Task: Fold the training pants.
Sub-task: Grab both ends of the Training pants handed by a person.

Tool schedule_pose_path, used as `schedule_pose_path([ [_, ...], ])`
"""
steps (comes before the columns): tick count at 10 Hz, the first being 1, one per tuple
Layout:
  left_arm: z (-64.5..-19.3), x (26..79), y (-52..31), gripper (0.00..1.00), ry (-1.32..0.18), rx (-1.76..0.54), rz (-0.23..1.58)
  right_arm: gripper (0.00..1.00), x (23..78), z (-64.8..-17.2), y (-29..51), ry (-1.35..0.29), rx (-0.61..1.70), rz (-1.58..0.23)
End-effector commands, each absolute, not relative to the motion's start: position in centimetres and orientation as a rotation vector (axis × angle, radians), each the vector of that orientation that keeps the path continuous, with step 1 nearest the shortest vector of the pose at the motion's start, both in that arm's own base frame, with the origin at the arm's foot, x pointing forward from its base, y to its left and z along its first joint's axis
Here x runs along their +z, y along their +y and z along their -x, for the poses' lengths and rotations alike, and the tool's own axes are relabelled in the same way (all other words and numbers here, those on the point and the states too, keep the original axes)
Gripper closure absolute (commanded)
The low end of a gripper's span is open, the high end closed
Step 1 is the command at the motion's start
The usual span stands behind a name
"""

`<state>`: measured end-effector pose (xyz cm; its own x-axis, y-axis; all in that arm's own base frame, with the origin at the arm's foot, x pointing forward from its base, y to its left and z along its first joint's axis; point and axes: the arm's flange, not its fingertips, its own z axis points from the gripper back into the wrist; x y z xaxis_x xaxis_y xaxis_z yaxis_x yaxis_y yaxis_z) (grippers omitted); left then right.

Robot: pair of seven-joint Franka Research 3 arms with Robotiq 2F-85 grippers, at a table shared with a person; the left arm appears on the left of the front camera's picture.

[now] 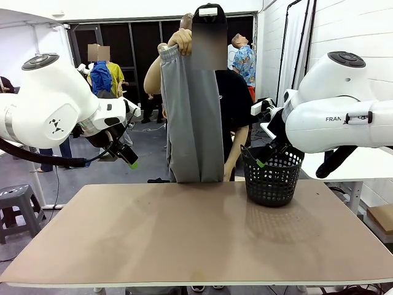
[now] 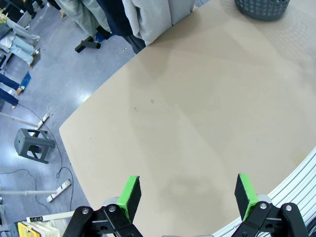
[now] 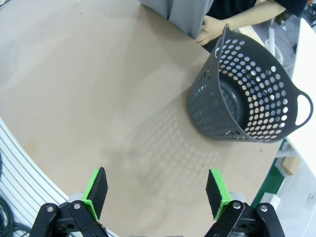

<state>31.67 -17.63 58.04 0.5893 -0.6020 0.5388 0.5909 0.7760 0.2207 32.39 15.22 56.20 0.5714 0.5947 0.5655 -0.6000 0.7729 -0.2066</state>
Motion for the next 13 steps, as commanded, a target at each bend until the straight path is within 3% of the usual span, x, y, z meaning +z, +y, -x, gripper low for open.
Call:
schedule_pose_path([
  [1, -31.71, 57.99, -17.59, 0.0, -0.631, -0.701, -0.011, 0.0, 56.21, -32.4, 15.24, -0.657, 0.702, -0.008],
  [13, -31.71, 57.99, -17.59, 0.0, -0.631, -0.701, -0.011, 0.0, 56.21, -32.4, 15.24, -0.657, 0.702, -0.008],
])
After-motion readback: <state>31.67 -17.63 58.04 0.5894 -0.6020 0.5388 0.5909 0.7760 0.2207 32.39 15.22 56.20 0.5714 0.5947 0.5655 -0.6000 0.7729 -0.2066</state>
